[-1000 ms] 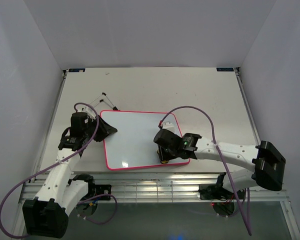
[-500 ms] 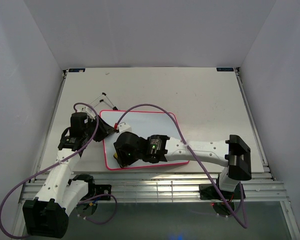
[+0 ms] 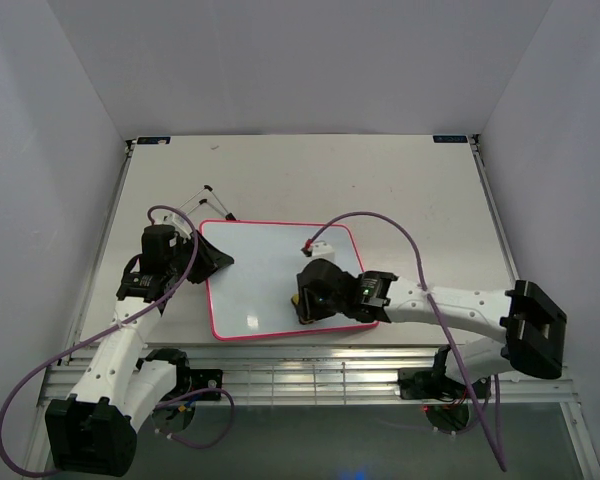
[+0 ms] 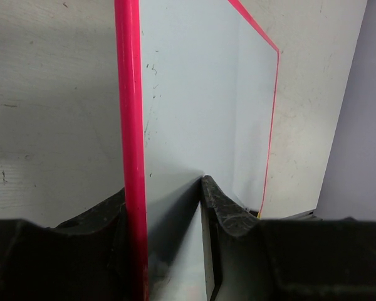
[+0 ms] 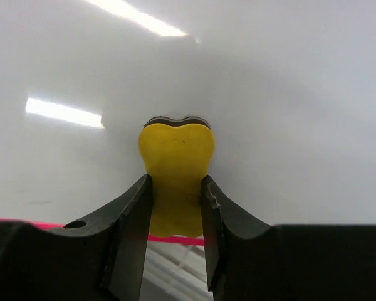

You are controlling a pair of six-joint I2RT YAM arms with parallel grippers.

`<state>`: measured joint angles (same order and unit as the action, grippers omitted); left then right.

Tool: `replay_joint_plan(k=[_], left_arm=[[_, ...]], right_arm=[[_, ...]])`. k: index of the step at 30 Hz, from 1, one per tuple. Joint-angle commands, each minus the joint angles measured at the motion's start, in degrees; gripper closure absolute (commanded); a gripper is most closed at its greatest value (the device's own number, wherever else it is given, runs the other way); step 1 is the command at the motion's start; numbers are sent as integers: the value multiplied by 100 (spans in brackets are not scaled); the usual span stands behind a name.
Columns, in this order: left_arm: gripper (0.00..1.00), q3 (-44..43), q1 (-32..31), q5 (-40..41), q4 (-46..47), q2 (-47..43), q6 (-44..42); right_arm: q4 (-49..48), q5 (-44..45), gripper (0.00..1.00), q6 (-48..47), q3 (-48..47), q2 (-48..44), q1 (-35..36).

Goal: Erase the whiteboard

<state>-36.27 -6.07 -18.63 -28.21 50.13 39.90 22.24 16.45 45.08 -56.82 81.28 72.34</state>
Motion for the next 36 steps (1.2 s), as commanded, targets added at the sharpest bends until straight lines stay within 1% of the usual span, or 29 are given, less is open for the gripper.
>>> replay_joint_plan(k=[1,2,3,4,5,6,8,9,10,11,12,14,15,16,18,21,22,23,24,26,27,28,30,31,33,34,35,36], left_arm=[[100,-73,9,1081,158,-161,-703],[100,-73,9,1081,166,-170,-703],[100,-73,9,1081,166,-179,-703],[100,-73,9,1081,175,-196,-703],[100,-73,9,1081,175,-214,-703],[100,-64,9,1072,175,-214,-712],[100,-64,9,1037,184,-232,-729],[100,-64,9,1028,184,-240,-729],[100,-64,9,1028,193,-249,-729],[100,-64,9,1020,184,-249,-738],[100,-64,9,1020,193,-258,-747],[100,-64,18,993,201,-267,-764],[100,-64,9,958,210,-267,-773],[100,-64,9,932,228,-267,-799],[100,-73,9,879,237,-267,-817],[100,-73,9,809,263,-319,-852],[100,-82,9,774,289,-372,-878],[100,-64,9,721,333,-407,-913],[100,-38,9,468,403,-442,-949],[100,-12,9,107,570,-539,-1063],[100,-12,18,62,614,-565,-1063],[100,-12,9,27,632,-583,-1046],[100,-3,9,-131,693,-609,-1037],[100,6,9,-175,737,-610,-1019],[100,41,9,-281,799,-653,-976],[100,50,9,-342,869,-671,-949],[100,67,9,-360,904,-680,-914],[100,111,9,-395,948,-715,-923]], right_arm=[[546,17,67,-104,1074,-163,-763],[458,-132,67,-200,1398,-426,-965],[361,-229,67,-497,1541,-550,-1350],[230,-343,67,-648,1638,-664,-1580],[167,-657,67,-806,1761,-831,-1826],[97,-826,67,-982,1788,-902,-2281],[87,-1203,67,-1483,1771,-982,-2749],[105,-1371,67,-1624,1701,-999,-3256],[105,-1555,68,-1860,1665,-1008,-3496],[96,-1940,67,-1967,1622,-1061,-3733],[140,-1952,67,-2046,1438,-1078,-4057],[333,-1778,67,-2300,1157,-992,-4323],[551,-1733,67,-2389,990,-904,-4638],[675,-1689,67,-2468,675,-764,-4780],[808,-1347,67,-2687,436,-333,-5157],[844,-1276,67,-2960,128,370,-5614],[809,-1267,67,-3066,-30,746,-5686],[808,-1249,67,-3180,-127,932,-5756],[800,-1293,66,-3433,-224,1082,-5870],[756,-1241,65,-3637,-478,1443,-5959],[782,-1197,64,-3768,-558,1531,-5977],[799,-1196,60,-3822,-628,1671,-5994],[869,-1205,56,-3875,-839,1795,-6073],[905,-1231,50,-3910,-892,1865,-6082],[1028,-1276,45,-3928,-989,1918,-6109],[1063,-1276,38,-3937,-1024,1944,-6109],[1089,-1293,34,-3945,-1042,1953,-6117],[1177,-1258,32,-3937,-1077,1954,-6109]])
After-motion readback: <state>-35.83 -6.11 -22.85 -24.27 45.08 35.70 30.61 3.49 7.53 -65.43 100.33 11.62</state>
